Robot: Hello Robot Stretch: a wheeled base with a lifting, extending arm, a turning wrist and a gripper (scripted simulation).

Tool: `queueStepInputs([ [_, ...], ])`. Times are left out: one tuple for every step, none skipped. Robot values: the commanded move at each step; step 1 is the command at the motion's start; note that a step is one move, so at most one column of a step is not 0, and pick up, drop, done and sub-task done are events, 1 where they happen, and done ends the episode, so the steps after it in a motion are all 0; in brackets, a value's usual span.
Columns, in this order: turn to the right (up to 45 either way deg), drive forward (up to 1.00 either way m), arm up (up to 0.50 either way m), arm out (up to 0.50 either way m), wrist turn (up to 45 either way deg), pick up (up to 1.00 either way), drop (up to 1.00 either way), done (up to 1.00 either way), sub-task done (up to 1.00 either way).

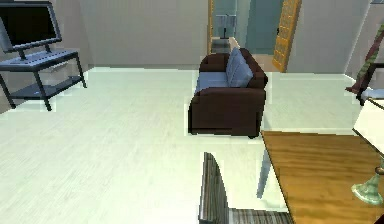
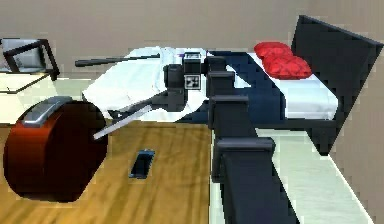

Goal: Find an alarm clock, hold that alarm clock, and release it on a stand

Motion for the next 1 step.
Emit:
queueStepInputs([
  [0.0,0.0,0.0,0.0,-45.0,0.0,0.0,0.0,0.0],
])
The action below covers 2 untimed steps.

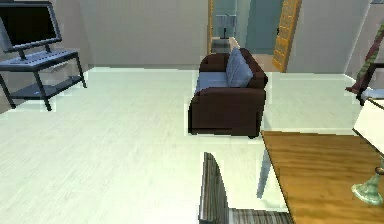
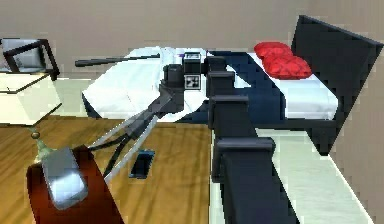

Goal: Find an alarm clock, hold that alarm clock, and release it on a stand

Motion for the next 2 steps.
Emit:
queueStepInputs([
  [0.0,0.0,0.0,0.0,-6.0,0.0,0.0,0.0,0.0],
  [0.0,0.0,0.0,-0.28,0.0,0.0,0.0,0.0,0.0],
])
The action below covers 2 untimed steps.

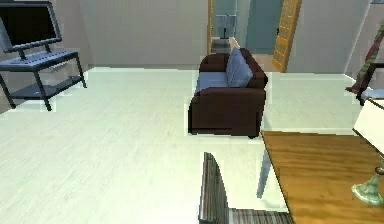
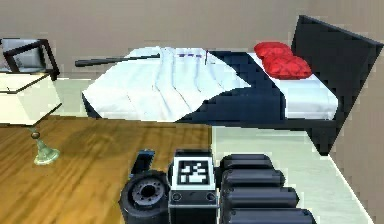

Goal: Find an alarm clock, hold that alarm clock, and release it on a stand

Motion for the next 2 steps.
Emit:
queueStepInputs([
  [-45.0,0.0,0.0,0.0,0.0,0.0,0.0,0.0,0.0],
  [-45.0,0.0,0.0,0.0,0.0,0.0,0.0,0.0,0.0],
])
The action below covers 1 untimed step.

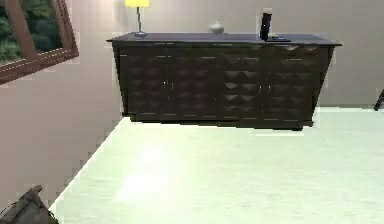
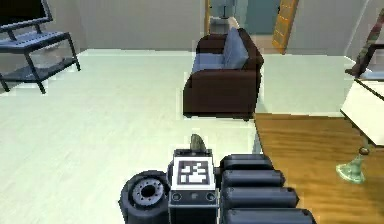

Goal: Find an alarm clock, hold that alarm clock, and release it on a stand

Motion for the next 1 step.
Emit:
queueStepInputs([
  [-30.0,0.0,0.0,0.0,0.0,0.0,0.0,0.0,0.0],
])
